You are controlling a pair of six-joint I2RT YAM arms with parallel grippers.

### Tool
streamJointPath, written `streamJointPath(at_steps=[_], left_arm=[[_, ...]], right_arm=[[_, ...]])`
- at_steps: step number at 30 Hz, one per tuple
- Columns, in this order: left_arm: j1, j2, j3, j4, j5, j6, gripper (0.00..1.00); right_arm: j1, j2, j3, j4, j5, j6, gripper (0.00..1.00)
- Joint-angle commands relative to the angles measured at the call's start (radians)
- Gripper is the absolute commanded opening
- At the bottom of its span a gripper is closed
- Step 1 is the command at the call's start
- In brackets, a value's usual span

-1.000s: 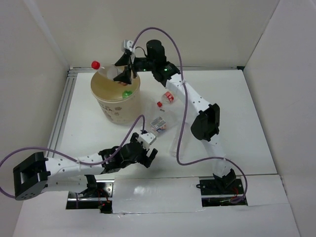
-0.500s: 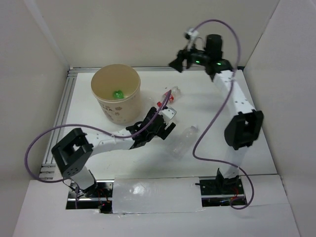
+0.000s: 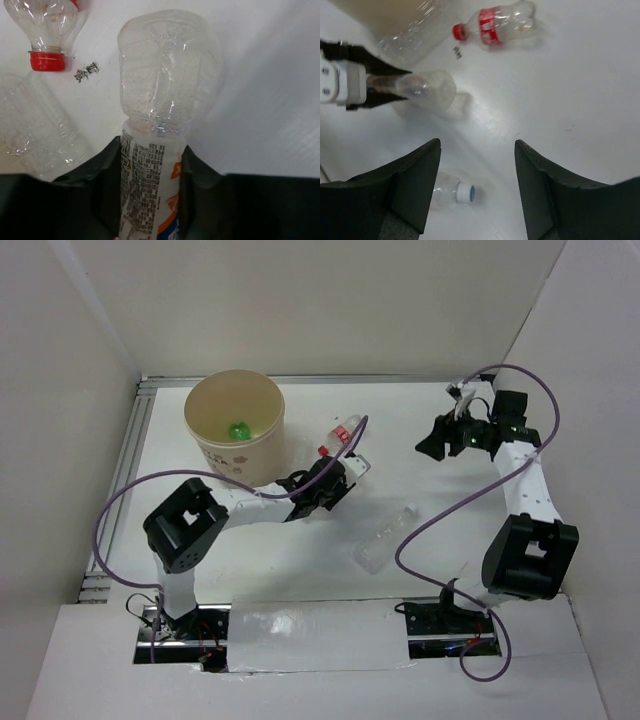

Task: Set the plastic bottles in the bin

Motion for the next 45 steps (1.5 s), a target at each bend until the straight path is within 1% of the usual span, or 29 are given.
streamJointPath(at_steps=[1, 2, 3, 4, 5, 6, 8, 10, 13, 15, 17, 18, 20, 21, 22, 23, 24, 25, 26, 27, 30, 31, 33, 35, 36, 37, 40, 43, 45], left_arm=[[0.003, -0.153, 0.057, -0.007, 0.060, -0.005, 0.28], [0.003, -0.188, 0.071, -0.017, 0.086, -0.020, 0.25], [0.003, -0.226, 0.090, -0.017, 0.086, -0.020, 0.18], [0.003, -0.301, 0.100, -0.017, 0.086, -0.032, 0.18], [0.023, -0.334, 0.134, -0.017, 0.086, -0.046, 0.18], [0.032, -0.365, 0.154, -0.017, 0.077, -0.046, 0.18], [0.058, -0.444, 0.188, -0.026, 0.034, -0.069, 0.18], [0.111, -0.495, 0.209, 0.000, 0.014, -0.069, 0.21], [0.170, -0.566, 0.219, 0.023, -0.090, -0.069, 0.24], [0.245, -0.578, 0.219, 0.023, -0.179, -0.055, 0.25], [0.332, -0.578, 0.179, 0.014, -0.202, -0.068, 0.25], [0.360, -0.578, 0.164, 0.014, -0.181, -0.068, 0.32], [0.423, -0.569, 0.136, 0.026, -0.143, -0.068, 0.34], [0.435, -0.558, 0.136, -0.022, -0.132, -0.081, 0.37], [0.445, -0.548, 0.151, -0.040, -0.132, -0.091, 0.55], [0.458, -0.538, 0.162, -0.053, -0.132, -0.091, 0.68], [0.459, -0.526, 0.162, -0.075, -0.155, -0.101, 0.91], [0.459, -0.526, 0.162, -0.075, -0.155, -0.101, 0.91], [0.469, -0.526, 0.162, -0.084, -0.167, -0.101, 1.00], [0.478, -0.526, 0.162, -0.084, -0.167, -0.101, 1.00], [0.489, -0.538, 0.162, -0.106, -0.167, -0.111, 1.00], [0.489, -0.558, 0.171, -0.116, -0.167, -0.111, 1.00], [0.480, -0.590, 0.171, -0.127, -0.140, -0.111, 1.00], [0.468, -0.638, 0.171, -0.136, -0.004, -0.086, 1.00], [0.451, -0.652, 0.171, -0.155, 0.065, -0.086, 1.00], [0.442, -0.652, 0.162, -0.165, 0.218, -0.077, 0.98], [0.364, -0.630, 0.153, -0.207, 0.349, -0.066, 0.98], [0.295, -0.574, 0.131, -0.231, 0.339, -0.066, 0.99], [0.244, -0.540, 0.093, -0.193, 0.315, -0.104, 0.99]], right_arm=[[-0.022, -0.087, -0.036, -0.209, -0.141, -0.285, 0.66], [-0.022, -0.099, -0.059, -0.260, -0.162, -0.469, 0.61], [-0.031, -0.099, -0.070, -0.317, -0.181, -0.582, 0.50], [-0.031, -0.099, -0.082, -0.405, -0.193, -0.679, 0.48], [-0.031, -0.099, -0.111, -0.443, -0.202, -0.841, 0.49], [-0.031, -0.099, -0.125, -0.476, -0.202, -0.918, 0.52], [-0.007, -0.090, -0.147, -0.536, -0.178, -1.047, 0.68], [0.049, -0.076, -0.171, -0.537, -0.128, -1.083, 0.81], [0.130, -0.090, -0.216, -0.500, -0.077, -1.097, 0.88], [0.173, -0.124, -0.236, -0.460, -0.029, -1.088, 0.93], [0.233, -0.148, -0.247, -0.449, 0.004, -1.088, 0.94], [0.250, -0.149, -0.247, -0.449, 0.015, -1.088, 0.94], [0.291, -0.158, -0.247, -0.449, 0.046, -1.088, 0.96], [0.303, -0.158, -0.247, -0.458, 0.061, -1.105, 0.96], [0.325, -0.170, -0.256, -0.458, 0.075, -1.121, 0.97], [0.325, -0.170, -0.256, -0.477, 0.099, -1.144, 0.99], [0.340, -0.181, -0.256, -0.489, 0.112, -1.208, 1.00], [0.357, -0.181, -0.256, -0.504, 0.126, -1.244, 1.00], [0.357, -0.181, -0.256, -0.520, 0.153, -1.282, 1.00], [0.374, -0.181, -0.256, -0.562, 0.169, -1.369, 1.00], [0.414, -0.162, -0.265, -0.613, 0.230, -1.430, 1.00], [0.414, -0.162, -0.265, -0.638, 0.244, -1.489, 1.00], [0.414, -0.153, -0.265, -0.677, 0.265, -1.531, 1.00], [0.403, -0.153, -0.274, -0.754, 0.291, -1.631, 0.98], [0.403, -0.164, -0.288, -0.765, 0.304, -1.631, 0.98], [0.403, -0.176, -0.299, -0.765, 0.316, -1.631, 0.98], [0.423, -0.205, -0.369, -0.765, 0.373, -1.659, 0.97], [0.435, -0.205, -0.434, -0.747, 0.396, -1.672, 0.95], [0.446, -0.205, -0.500, -0.652, 0.420, -1.634, 0.94]])
